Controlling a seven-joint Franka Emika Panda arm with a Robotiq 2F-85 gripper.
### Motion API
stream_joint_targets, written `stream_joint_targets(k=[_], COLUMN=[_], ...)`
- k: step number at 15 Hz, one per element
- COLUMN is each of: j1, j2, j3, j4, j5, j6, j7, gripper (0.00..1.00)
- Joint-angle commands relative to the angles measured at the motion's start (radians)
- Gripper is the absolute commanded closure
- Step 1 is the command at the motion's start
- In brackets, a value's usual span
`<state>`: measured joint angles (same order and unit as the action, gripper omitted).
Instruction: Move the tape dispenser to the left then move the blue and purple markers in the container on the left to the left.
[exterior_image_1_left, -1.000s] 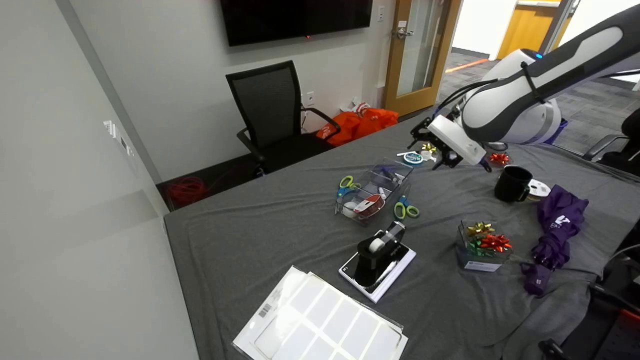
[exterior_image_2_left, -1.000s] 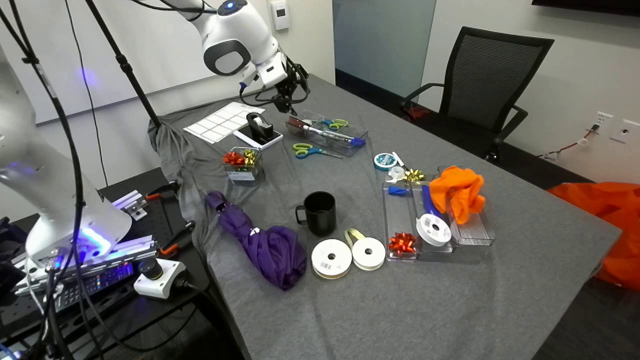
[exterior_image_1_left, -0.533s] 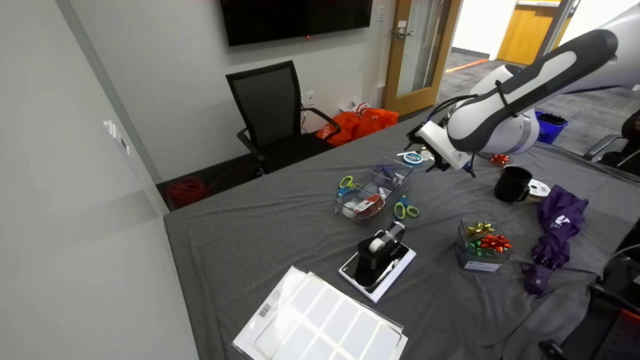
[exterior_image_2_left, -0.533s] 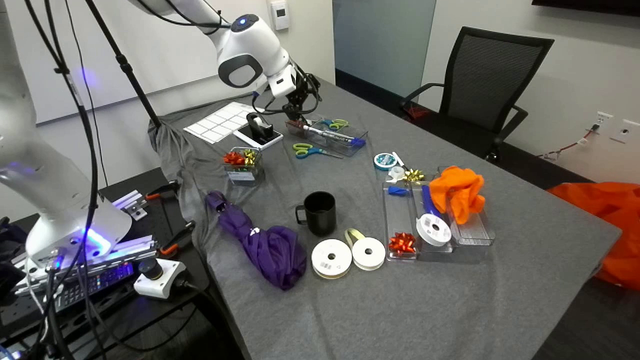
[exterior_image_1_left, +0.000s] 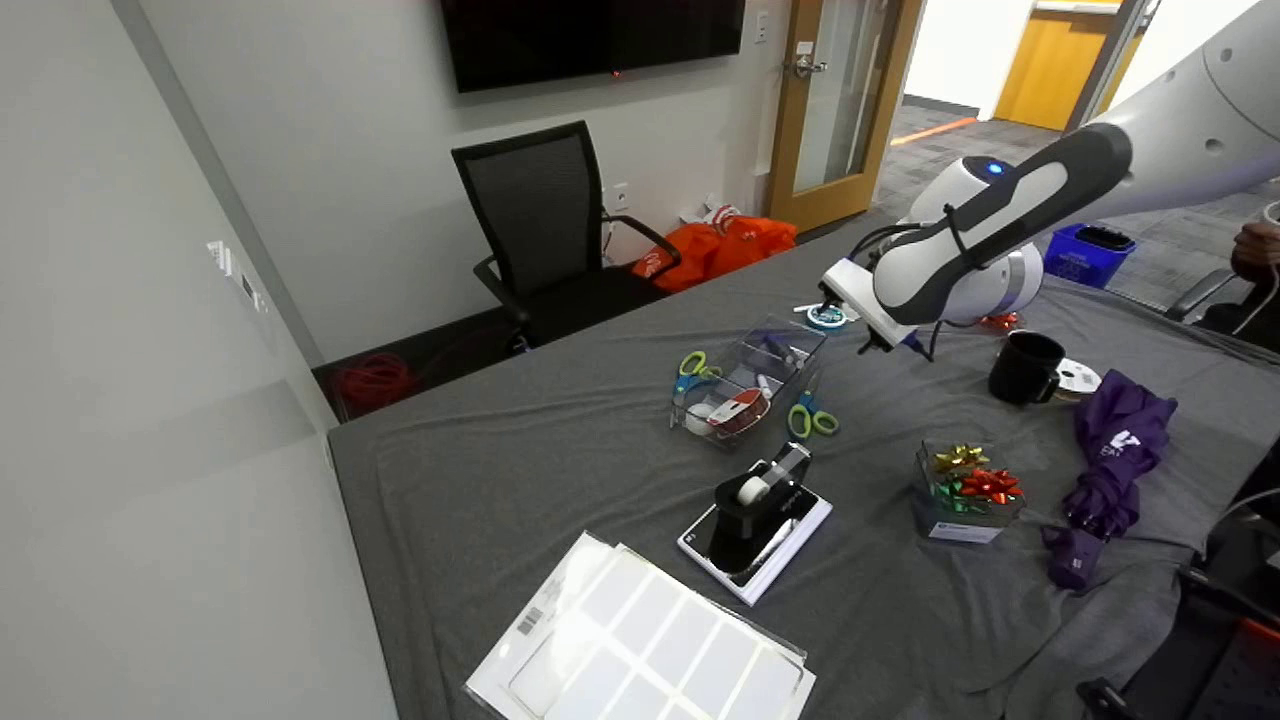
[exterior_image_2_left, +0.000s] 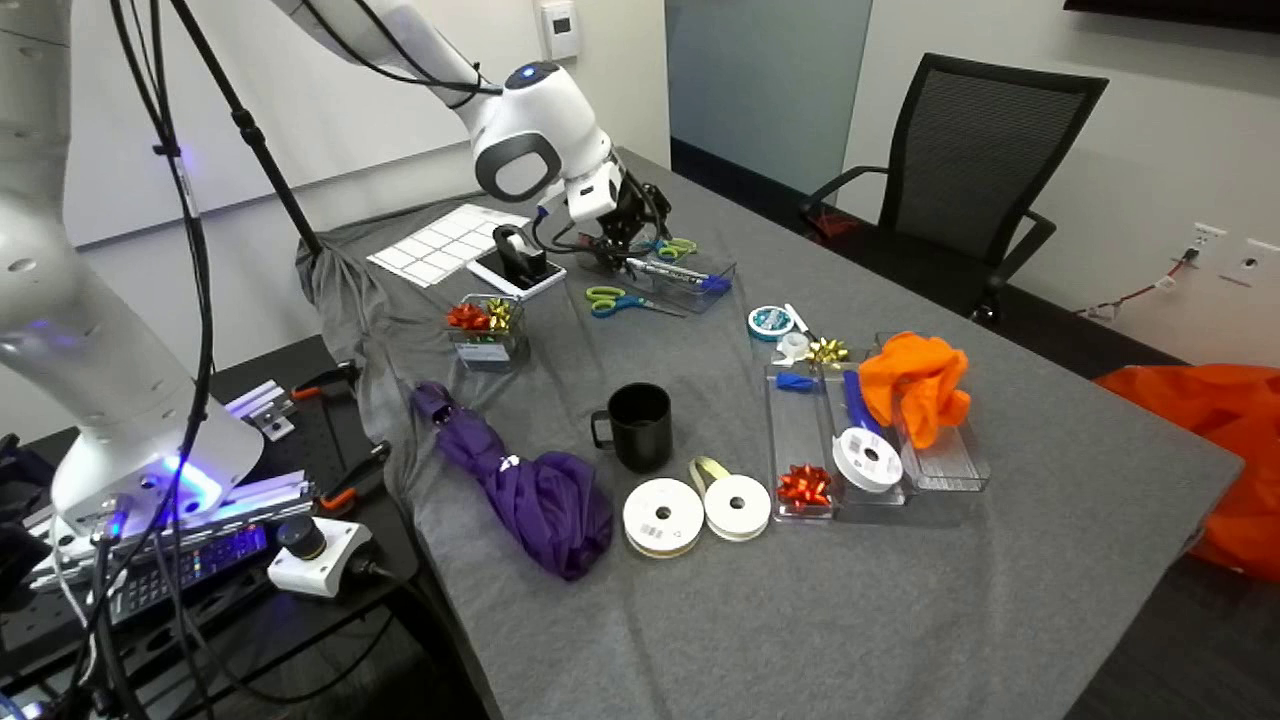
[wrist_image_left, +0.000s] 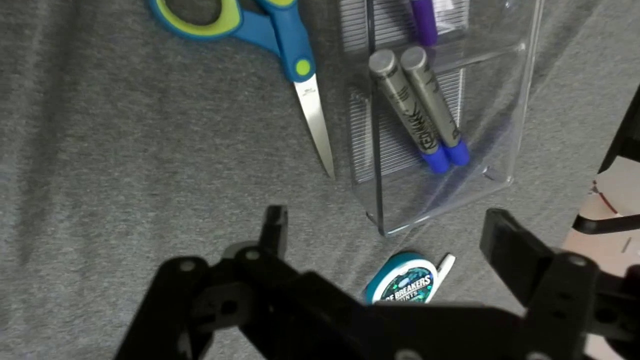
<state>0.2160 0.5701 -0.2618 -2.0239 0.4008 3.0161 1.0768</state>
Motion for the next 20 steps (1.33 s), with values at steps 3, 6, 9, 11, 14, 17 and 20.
stream_joint_targets(k=[3, 6, 9, 11, 14, 17, 20], j1=[0.052, 0.003, -0.028, -0.049, -0.076, -0.098, -0.122], j2=[0.060, 0.073, 0.085, 0.097, 0.119, 0.146, 0.172], j3=[-0.066, -0.006, 0.032, 0.055, 0.081, 0.100, 0.123], j4=[0.154, 0.224, 0.282, 0.322, 0.375, 0.421, 0.458], j5=[-0.123, -0.173, -0.207, -0.220, -0.224, -0.220, -0.227], j6=[-0.197, -0.309, -0.421, -0.494, -0.569, -0.601, -0.598], j7=[0.196, 0.218, 0.220, 0.217, 0.217, 0.208, 0.151], gripper=[0.00, 0.00, 0.00, 0.00, 0.00, 0.00, 0.00])
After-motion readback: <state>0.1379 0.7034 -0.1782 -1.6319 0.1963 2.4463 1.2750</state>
